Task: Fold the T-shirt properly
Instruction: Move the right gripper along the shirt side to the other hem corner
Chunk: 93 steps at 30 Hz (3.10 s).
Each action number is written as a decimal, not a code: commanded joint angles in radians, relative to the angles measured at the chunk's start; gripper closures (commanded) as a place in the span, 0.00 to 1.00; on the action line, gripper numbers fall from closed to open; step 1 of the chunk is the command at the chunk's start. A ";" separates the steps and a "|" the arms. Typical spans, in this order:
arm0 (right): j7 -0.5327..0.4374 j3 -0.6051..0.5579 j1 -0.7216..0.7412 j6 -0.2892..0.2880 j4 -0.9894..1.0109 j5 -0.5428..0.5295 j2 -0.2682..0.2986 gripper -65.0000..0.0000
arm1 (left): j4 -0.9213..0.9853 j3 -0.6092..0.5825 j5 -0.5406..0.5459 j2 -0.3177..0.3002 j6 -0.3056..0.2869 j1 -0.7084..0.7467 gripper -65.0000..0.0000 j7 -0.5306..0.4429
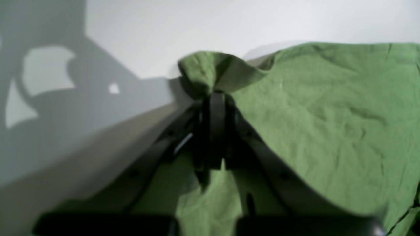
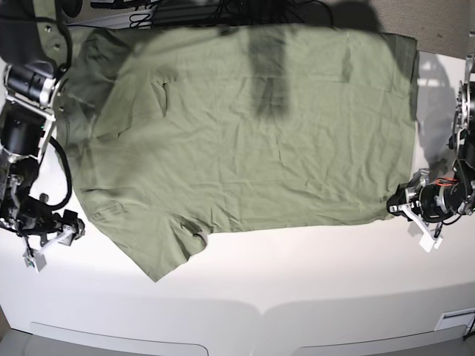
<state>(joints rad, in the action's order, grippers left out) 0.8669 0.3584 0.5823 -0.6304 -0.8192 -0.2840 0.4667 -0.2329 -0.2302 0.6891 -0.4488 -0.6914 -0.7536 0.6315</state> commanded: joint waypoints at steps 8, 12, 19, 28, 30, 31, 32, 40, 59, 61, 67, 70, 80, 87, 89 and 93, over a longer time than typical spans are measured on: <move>-0.037 0.002 0.048 -0.002 -0.005 -0.071 0.057 0.49 | -0.010 0.000 0.004 -0.014 -0.007 -0.030 1.00 0.008; 0.025 0.002 0.057 -0.002 -0.005 -0.117 0.058 0.49 | -0.010 0.000 0.004 -0.014 -0.007 -0.030 1.00 0.008; 0.055 -0.001 0.056 -0.028 -0.005 -0.121 0.055 0.49 | -0.010 0.000 0.004 -0.014 -0.007 -0.030 1.00 0.008; 0.053 -0.007 0.057 -0.025 0.063 -0.109 0.010 0.49 | -0.010 0.000 0.046 -0.014 -0.007 -0.030 1.00 0.066; 0.044 -0.007 0.057 -0.025 0.077 -0.102 -0.001 0.49 | -0.010 0.000 0.065 -0.014 -0.007 -0.030 1.00 0.075; 0.034 -0.007 0.057 -0.025 0.081 -0.077 -0.006 0.49 | -0.010 0.000 0.072 -0.014 -0.007 -0.030 1.00 0.077; 0.021 -0.007 0.057 -0.025 0.085 -0.036 -0.011 0.49 | -0.010 0.000 0.075 -0.014 -0.007 -0.030 1.00 0.076; -0.178 -0.007 0.057 -0.030 0.209 0.076 -0.009 0.46 | -0.010 0.000 0.075 -0.014 -0.007 -0.030 1.00 0.076; -0.243 -0.007 0.079 -0.035 0.292 0.063 0.126 0.37 | -0.010 0.000 0.076 -0.014 -0.007 -0.030 1.00 0.074; -0.212 -0.007 0.079 -0.034 0.303 0.055 0.123 0.37 | -0.010 0.000 0.076 -0.014 -0.007 -0.030 1.00 0.072; -0.178 -0.007 0.080 -0.028 0.315 0.044 0.109 0.37 | -0.010 0.000 0.076 -0.014 -0.007 -0.030 1.00 0.076; -0.179 -0.007 0.082 -0.028 0.315 0.037 0.113 0.37 | -0.010 0.000 0.079 -0.014 -0.007 -0.030 1.00 0.076; -0.187 -0.004 0.105 -0.028 0.315 -0.064 0.115 0.37 | -0.010 0.000 0.079 -0.014 -0.007 -0.030 1.00 0.079; -0.185 -0.004 0.118 -0.028 0.315 -0.066 0.126 0.37 | -0.010 0.000 0.079 -0.014 -0.007 -0.030 1.00 0.086; -0.214 -0.004 0.119 -0.029 0.315 -0.071 0.132 0.37 | -0.010 0.000 0.079 -0.014 -0.007 -0.030 1.00 0.093; -0.238 -0.004 0.119 -0.028 0.315 -0.122 0.156 0.37 | -0.010 0.000 0.079 -0.014 -0.007 -0.030 1.00 0.094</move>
<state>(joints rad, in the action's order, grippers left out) 0.6476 0.3511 0.6678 -0.6552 -0.4904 -0.3943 0.5991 -0.2329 -0.2302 0.7586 -0.4492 -0.6914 -0.7536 0.7193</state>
